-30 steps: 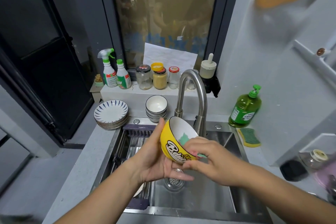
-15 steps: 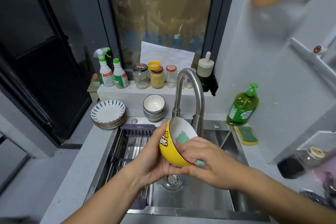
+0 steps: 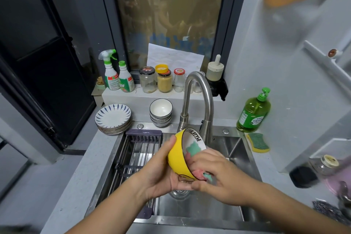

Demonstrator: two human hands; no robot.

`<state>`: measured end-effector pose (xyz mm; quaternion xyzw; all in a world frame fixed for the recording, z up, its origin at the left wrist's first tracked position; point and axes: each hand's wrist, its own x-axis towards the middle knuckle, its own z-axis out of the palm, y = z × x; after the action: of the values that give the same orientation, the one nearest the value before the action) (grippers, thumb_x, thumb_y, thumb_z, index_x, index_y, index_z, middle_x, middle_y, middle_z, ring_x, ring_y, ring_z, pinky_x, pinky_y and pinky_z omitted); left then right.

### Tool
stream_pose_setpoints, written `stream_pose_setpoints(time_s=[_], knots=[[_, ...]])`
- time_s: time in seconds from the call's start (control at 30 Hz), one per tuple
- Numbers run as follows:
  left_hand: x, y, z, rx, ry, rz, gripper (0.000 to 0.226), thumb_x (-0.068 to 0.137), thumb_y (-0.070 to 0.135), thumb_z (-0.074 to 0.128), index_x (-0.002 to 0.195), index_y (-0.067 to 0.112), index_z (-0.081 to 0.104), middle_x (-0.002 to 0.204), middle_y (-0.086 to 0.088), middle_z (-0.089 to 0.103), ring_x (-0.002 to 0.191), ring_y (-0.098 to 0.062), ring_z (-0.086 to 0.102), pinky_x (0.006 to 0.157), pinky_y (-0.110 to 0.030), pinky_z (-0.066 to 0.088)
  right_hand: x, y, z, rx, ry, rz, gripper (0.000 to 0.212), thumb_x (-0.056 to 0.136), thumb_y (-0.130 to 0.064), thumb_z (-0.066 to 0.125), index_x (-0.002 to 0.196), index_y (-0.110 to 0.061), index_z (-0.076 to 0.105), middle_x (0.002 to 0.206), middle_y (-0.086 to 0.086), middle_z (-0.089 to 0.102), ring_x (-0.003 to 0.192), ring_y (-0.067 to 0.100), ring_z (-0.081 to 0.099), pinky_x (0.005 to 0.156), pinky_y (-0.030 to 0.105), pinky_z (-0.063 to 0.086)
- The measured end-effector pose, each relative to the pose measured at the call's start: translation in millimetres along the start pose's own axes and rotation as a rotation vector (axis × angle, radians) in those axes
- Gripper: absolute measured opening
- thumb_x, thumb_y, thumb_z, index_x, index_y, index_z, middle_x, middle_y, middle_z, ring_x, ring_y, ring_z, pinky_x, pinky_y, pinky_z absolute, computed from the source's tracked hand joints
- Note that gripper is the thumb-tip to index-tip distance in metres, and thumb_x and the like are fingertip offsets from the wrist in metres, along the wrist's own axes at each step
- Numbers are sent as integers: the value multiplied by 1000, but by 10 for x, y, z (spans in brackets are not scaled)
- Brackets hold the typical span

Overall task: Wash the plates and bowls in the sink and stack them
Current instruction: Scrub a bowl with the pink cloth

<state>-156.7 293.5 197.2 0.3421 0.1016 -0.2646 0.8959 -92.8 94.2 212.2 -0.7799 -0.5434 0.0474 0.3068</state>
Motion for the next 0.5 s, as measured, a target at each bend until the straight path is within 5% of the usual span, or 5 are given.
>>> stream_pose_setpoints(time_s=[0.1,0.2,0.37,0.5], knots=[[-11,35,-51,8,-86,-109,109,70,87,61,143,5,58,142,-29,55,122,-45,59,108,-72,36,-10,35,-87,-96,-6,-91,30,92,-48,67,103,-20,68,113,-12,62,109,11,54,98,31,43],[6,51,-27,1,-83,-135,110,74,94,41,139,8,62,133,-28,63,115,-43,65,107,-71,36,6,15,-109,-17,34,-47,27,91,-43,69,103,-19,68,109,-13,62,107,11,54,92,28,45],[52,24,41,26,-88,-12,107,67,77,76,143,4,57,137,-27,61,117,-39,66,105,-61,47,2,-46,2,239,115,167,15,86,-39,70,98,-31,66,99,-20,61,100,9,58,89,23,45],[94,13,3,94,-19,-13,104,70,82,67,142,7,59,135,-25,63,112,-37,68,113,-66,38,21,-102,25,493,162,291,14,84,-34,69,94,-24,69,93,-2,65,93,18,62,86,40,51]])
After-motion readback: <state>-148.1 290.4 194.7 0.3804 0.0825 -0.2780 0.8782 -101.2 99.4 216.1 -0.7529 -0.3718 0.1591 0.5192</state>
